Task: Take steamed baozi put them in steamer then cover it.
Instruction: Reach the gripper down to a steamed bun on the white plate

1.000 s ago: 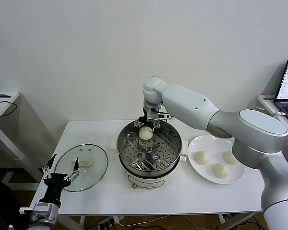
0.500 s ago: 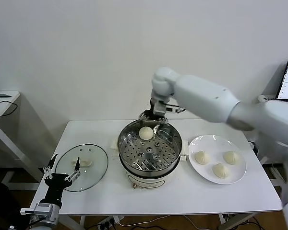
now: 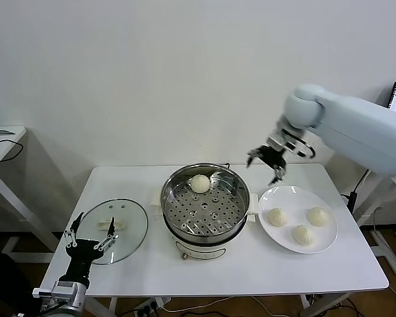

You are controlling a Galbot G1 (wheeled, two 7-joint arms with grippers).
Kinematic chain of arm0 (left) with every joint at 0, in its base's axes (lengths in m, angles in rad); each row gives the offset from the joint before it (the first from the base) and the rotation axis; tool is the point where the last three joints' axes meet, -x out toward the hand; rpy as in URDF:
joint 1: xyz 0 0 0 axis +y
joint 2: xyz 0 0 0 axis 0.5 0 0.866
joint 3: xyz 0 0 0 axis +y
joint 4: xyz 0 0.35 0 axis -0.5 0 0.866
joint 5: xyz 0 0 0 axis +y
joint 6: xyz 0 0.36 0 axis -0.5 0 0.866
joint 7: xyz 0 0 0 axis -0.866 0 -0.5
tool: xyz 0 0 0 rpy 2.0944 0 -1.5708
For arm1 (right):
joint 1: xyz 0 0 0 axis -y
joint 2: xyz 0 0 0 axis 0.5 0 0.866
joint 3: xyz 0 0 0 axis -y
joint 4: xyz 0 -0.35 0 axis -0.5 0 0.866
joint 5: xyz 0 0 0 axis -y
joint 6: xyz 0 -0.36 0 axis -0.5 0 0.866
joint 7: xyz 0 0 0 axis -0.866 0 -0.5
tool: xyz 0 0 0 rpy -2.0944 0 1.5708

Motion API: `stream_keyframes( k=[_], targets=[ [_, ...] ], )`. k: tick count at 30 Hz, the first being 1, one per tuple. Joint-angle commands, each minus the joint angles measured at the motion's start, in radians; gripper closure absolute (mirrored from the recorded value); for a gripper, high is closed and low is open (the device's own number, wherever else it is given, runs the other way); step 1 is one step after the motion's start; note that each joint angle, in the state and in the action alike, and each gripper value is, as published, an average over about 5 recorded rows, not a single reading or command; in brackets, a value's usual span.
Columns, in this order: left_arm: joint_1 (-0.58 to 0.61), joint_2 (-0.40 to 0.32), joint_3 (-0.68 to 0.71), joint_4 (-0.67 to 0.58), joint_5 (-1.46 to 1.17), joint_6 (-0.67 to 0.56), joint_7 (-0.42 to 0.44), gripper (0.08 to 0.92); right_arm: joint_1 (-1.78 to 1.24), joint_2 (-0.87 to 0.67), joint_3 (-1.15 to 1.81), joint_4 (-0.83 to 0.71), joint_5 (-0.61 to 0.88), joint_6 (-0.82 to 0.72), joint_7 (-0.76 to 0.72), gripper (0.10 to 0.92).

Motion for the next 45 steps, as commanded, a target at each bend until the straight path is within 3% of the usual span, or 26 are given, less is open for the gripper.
stream_keyframes(
  k=[1, 7, 29, 45],
  targets=[
    [0.001, 0.0, 0.009, -0.001, 0.006, 0.0, -0.002, 0.177, -0.327, -0.16, 0.238, -0.021, -0.037, -0.267, 0.02, 0.203],
    [-0.001, 0.0, 0.01, 0.007, 0.008, 0.0, -0.003, 0.177, -0.466, -0.093, 0.35, -0.106, -0.117, -0.272, 0.075, 0.203],
    [-0.004, -0.006, 0.012, 0.018, 0.013, -0.006, -0.001, 0.177, -0.54, 0.121, 0.446, -0.283, -0.224, -0.278, 0.157, 0.203],
    [-0.006, -0.009, 0.01, 0.022, 0.013, -0.008, -0.001, 0.177, -0.545, 0.156, 0.464, -0.334, -0.284, -0.26, 0.136, 0.203]
  ],
)
